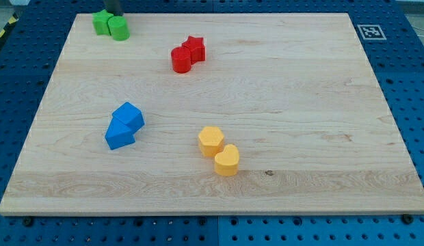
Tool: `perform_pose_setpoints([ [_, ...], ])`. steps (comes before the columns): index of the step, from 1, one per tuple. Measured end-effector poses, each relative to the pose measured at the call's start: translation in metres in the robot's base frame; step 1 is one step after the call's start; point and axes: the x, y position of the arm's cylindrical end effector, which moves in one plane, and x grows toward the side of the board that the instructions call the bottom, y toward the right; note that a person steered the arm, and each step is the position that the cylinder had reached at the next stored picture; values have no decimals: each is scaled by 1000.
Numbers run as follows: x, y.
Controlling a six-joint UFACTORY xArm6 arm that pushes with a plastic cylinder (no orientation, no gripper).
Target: Push the green blocks into the red circle
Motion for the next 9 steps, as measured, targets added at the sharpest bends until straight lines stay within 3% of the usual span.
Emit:
perform_pose_setpoints([
  [1, 17, 24],
  [3, -10, 18],
  [4, -5, 68],
  [5, 44, 90],
  [6, 94, 74],
  [7, 112, 29],
  [8, 91, -36],
  [9, 40, -75],
])
